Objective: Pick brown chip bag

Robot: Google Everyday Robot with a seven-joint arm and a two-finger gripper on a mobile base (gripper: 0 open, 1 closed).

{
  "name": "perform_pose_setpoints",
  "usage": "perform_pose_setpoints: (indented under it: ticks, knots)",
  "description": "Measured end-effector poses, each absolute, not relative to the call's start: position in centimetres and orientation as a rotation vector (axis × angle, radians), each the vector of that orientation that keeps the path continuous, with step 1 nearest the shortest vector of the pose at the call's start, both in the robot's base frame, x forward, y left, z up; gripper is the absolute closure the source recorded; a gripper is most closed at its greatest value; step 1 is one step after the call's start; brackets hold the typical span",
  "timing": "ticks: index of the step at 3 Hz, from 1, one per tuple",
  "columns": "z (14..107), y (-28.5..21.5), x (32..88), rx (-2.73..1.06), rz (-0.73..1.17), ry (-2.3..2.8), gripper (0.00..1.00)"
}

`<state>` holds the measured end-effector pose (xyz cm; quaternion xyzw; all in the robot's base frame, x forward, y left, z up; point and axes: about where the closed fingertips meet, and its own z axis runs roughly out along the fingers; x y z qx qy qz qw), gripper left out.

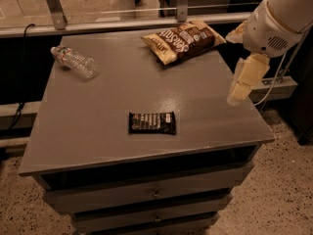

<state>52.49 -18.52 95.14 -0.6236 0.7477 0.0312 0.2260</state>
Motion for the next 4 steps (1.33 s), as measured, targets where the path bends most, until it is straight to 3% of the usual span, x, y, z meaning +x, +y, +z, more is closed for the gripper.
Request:
perform_pose_setpoints:
  ticks: [2, 4]
  knots:
    - [91.1, -11.9, 66.0, -1.601, 0.280, 1.833, 0.00]
    - [90.5, -10.5, 76.7, -1.461, 0.248, 1.718, 0.00]
